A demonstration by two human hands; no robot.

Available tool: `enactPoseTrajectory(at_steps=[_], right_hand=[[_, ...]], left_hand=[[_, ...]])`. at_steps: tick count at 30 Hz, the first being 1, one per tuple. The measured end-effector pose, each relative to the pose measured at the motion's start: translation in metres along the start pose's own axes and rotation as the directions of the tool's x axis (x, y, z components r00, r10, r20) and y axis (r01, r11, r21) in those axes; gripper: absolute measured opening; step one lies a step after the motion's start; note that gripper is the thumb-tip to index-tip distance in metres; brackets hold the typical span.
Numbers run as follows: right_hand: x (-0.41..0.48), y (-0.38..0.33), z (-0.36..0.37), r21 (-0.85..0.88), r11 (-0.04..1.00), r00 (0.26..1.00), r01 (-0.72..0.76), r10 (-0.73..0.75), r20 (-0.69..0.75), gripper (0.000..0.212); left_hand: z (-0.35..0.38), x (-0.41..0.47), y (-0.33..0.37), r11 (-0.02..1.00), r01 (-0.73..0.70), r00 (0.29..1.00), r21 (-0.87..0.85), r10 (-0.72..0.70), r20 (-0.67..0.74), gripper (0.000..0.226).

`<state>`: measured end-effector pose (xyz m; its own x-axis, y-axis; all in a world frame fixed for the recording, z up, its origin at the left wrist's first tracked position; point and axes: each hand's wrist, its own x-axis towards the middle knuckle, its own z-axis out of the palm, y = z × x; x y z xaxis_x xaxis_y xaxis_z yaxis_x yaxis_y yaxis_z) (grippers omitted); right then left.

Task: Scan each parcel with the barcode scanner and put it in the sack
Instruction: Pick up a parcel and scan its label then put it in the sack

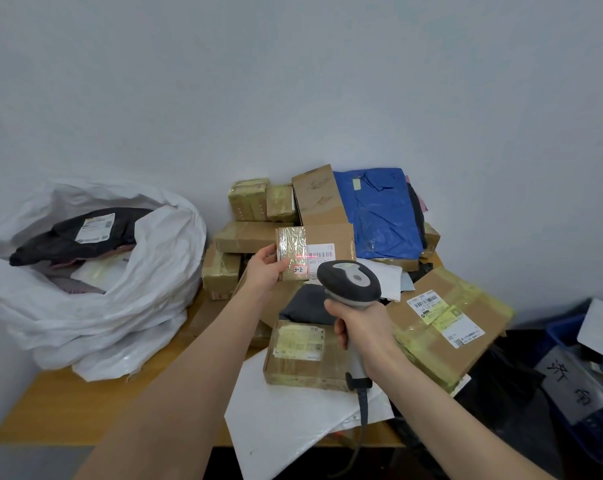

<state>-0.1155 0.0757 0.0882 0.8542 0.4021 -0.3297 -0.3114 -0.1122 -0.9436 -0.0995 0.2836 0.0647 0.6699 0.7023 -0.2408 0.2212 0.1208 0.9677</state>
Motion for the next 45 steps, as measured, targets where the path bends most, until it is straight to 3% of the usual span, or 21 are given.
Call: enactPoseTrajectory(at_steps=[14, 21, 26, 34, 41, 45], right_hand=[[-0.022, -0.003, -0.013, 0.032, 0.999, 0.997, 0.007, -0.010, 0.079, 0.018], [-0.037, -0.012, 0.003, 0.259, 0.949, 0.964, -0.181, 0.119, 0.237, 0.015], [-0.046, -0.006, 0.049, 0.306, 0.897, 0.915, -0.319, 0.208, 0.346, 0.017], [-0.031, -0.013, 0.142, 0.304, 0.900, 0.909, -0.313, 0.192, 0.369, 0.014], [0.019, -0.030, 0.248, 0.351, 0.907, 0.944, -0.232, 0.122, 0.307, 0.017], [0.052, -0.038, 0.313, 0.367, 0.907, 0.965, -0.207, 0.126, 0.231, 0.016]], left_hand=[[-0.007, -0.028, -0.001, 0.999, -0.011, 0.999, -0.046, 0.008, -0.046, 0.054], [-0.034, -0.059, -0.007, 0.998, -0.015, 0.993, -0.064, 0.007, -0.118, 0.055], [-0.081, -0.084, -0.020, 0.995, 0.005, 0.968, -0.099, -0.030, -0.249, 0.053], [-0.170, -0.077, -0.030, 0.988, -0.006, 0.928, -0.153, -0.052, -0.369, 0.051], [-0.257, 0.011, -0.010, 0.979, -0.155, 0.877, -0.129, 0.076, -0.475, 0.051], [-0.321, 0.082, 0.014, 0.968, -0.251, 0.788, 0.024, 0.219, -0.575, 0.050]])
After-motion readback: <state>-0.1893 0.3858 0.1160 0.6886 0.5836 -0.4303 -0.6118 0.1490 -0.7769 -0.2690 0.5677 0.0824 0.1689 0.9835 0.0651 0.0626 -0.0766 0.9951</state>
